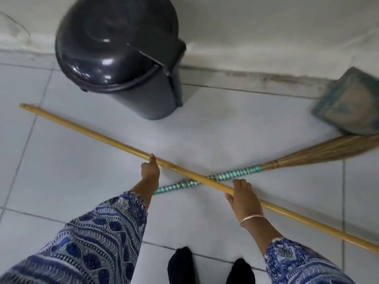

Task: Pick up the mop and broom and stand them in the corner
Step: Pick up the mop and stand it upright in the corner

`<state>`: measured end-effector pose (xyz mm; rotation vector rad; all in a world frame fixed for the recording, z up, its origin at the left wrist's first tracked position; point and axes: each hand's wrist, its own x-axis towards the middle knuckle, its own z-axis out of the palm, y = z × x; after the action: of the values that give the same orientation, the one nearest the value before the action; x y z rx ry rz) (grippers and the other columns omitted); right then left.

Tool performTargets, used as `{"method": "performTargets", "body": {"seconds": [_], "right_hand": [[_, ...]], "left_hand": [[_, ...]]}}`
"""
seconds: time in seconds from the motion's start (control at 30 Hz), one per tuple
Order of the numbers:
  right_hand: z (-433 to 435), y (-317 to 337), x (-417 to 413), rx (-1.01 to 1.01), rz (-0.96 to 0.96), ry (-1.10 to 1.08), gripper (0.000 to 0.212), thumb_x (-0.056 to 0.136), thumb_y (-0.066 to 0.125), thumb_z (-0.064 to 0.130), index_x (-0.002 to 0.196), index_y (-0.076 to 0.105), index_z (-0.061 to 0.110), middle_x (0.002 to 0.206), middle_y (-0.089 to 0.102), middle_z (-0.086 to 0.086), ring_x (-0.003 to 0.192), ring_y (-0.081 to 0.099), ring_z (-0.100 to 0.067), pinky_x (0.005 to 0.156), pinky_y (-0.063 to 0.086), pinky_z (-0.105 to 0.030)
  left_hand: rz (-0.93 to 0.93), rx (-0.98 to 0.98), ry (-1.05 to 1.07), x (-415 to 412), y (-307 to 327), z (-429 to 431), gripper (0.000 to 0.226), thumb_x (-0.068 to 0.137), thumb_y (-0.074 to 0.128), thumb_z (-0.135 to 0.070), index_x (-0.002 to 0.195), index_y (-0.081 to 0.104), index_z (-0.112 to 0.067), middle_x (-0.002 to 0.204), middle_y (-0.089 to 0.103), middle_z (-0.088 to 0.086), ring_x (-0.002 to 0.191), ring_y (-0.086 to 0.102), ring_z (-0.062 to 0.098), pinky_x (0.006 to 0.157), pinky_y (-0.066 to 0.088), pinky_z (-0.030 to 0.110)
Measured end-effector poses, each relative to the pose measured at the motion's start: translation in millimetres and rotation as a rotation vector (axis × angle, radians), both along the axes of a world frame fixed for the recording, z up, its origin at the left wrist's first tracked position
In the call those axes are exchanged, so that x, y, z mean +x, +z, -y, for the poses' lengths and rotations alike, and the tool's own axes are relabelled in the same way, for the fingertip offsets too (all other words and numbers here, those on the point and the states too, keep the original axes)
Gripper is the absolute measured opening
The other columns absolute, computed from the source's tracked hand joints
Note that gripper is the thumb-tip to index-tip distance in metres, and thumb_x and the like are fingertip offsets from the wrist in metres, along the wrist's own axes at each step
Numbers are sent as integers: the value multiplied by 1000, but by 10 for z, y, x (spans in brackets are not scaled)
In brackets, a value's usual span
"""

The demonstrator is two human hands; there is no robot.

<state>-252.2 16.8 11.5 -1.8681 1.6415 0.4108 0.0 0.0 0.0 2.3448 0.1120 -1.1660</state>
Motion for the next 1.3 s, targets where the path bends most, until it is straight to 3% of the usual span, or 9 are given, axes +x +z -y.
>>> {"method": "performTargets", "body": {"seconds": [0.1, 0.27, 0.37, 0.57, 0.77, 0.93, 1.07, 1.17, 1.3], "right_hand": [[-29, -361, 42, -44, -1, 94, 36, 69, 76, 16, 96, 58, 1, 92, 62, -20, 89, 59, -37, 68, 55, -44], [-24, -642, 47, -50, -20, 145, 35, 50, 85, 4, 76, 63, 2, 73, 66, -16, 68, 63, -33, 52, 55, -37], [6, -712, 34, -65, 32, 122, 18, 71, 68, -7, 85, 62, 2, 84, 67, -16, 79, 62, -32, 63, 54, -39], [-35, -286, 8, -25, 27, 149, 20, 67, 68, -10, 79, 63, 5, 76, 64, -14, 74, 62, -30, 55, 54, -37], [175, 829, 81, 140, 219, 57, 30, 85, 52, 7, 116, 53, 8, 114, 58, -14, 110, 51, -29, 90, 48, -41], [305, 1950, 15, 182, 300, -59, 17, 83, 47, -1, 96, 58, 4, 99, 65, -19, 93, 61, -32, 71, 42, -31], [367, 2707, -267, 203, 367, -210, 17, 85, 44, -2, 93, 58, 5, 101, 64, -19, 96, 62, -28, 73, 41, -31], [431, 3378, -455, 248, 484, -453, 14, 90, 42, 15, 87, 56, 14, 102, 61, -15, 95, 59, -23, 80, 46, -36], [562, 4354, -675, 210, 621, -701, 11, 92, 41, 30, 93, 50, 23, 98, 51, -3, 85, 56, -19, 67, 41, -21]], "left_hand": [[-73, -88, 272, 9, -327, 57, 52, 95, 36, -39, 130, 41, 0, 80, 51, 8, 72, 52, 23, 69, 46, 35], [-147, -243, 483, 270, -555, 135, 42, 94, 44, -27, 126, 45, 1, 79, 55, 12, 101, 59, 30, 96, 50, 43], [-197, -262, 519, 397, -546, 131, 36, 93, 47, -21, 122, 46, 0, 99, 62, 16, 108, 61, 31, 97, 49, 48], [-231, -269, 450, 477, -65, 3, 24, 93, 49, -27, 85, 49, -3, 81, 57, 12, 75, 60, 24, 89, 51, 45], [-183, -346, 307, 242, 1290, -52, 24, 96, 40, -25, 84, 50, -7, 83, 56, 12, 78, 59, 23, 87, 49, 44], [-196, -466, 185, -31, 2685, 76, 25, 96, 41, -29, 90, 50, -7, 86, 58, 12, 87, 62, 26, 85, 51, 46], [-35, -620, 82, -33, 3761, 293, 17, 95, 44, -23, 92, 54, -10, 94, 64, 10, 99, 64, 28, 89, 52, 47], [-9, -773, -80, -199, 4612, 424, 13, 93, 48, -20, 86, 57, -11, 87, 65, 8, 85, 68, 19, 81, 58, 38], [-30, -960, -183, -577, 5760, 689, 6, 91, 52, -16, 87, 54, -11, 87, 65, 12, 84, 68, 25, 77, 59, 35]]}}
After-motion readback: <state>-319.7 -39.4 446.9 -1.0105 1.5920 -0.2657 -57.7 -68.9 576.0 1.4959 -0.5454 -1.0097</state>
